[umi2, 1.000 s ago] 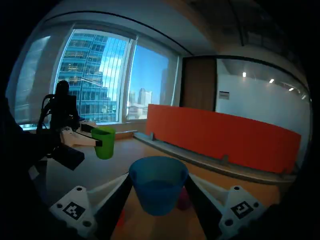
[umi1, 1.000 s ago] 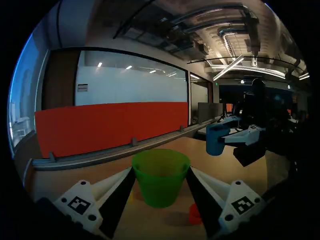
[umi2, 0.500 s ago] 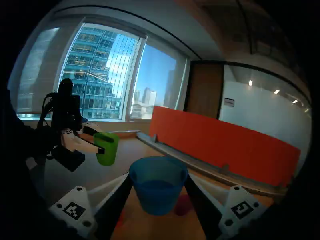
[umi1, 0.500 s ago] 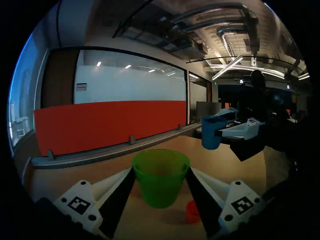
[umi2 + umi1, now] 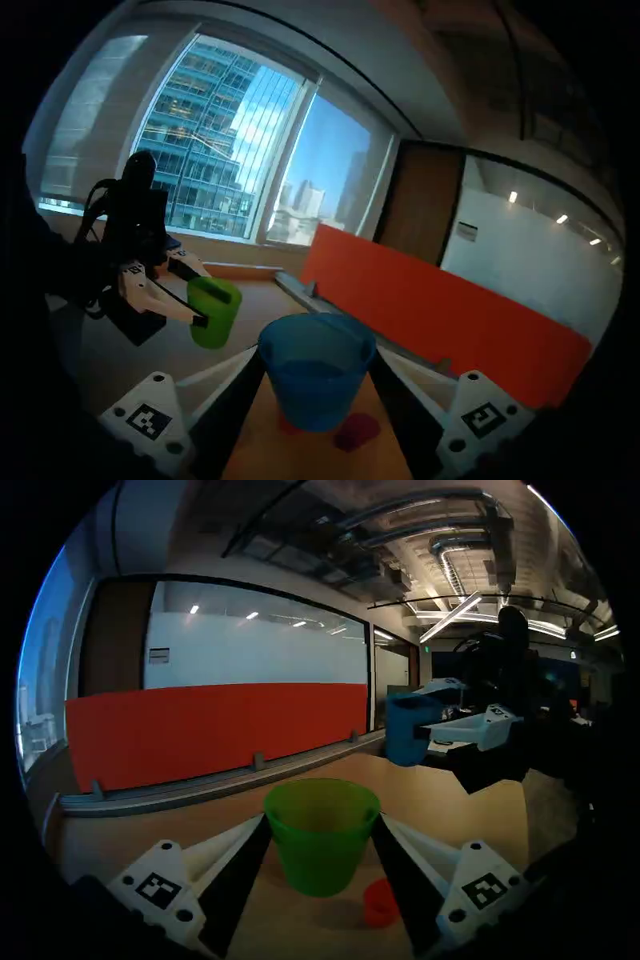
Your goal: Pour water
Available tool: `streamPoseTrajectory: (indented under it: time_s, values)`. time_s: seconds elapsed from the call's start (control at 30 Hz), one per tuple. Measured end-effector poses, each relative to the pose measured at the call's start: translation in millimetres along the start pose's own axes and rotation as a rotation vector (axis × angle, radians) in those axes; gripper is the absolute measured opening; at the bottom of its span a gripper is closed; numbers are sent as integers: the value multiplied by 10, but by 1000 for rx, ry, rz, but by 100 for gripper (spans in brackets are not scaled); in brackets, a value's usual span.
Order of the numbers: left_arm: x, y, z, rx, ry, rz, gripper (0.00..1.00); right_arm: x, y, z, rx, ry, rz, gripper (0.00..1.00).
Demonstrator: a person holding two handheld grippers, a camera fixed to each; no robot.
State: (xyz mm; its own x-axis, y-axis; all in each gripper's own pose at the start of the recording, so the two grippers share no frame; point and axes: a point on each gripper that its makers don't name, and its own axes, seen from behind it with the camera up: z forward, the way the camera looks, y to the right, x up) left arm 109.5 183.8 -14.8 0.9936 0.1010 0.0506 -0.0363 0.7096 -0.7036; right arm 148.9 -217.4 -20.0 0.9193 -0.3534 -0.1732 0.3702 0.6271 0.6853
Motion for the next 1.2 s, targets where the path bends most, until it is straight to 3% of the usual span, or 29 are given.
streamPoseTrajectory:
  time_s: [0.63,1.2]
  values:
    - [-12,143,26,-29,2,5,86,254,12,159,2,18,-174,89]
    - [5,239,51,-50,14,21,85,498,43,273,2,45,-286,89]
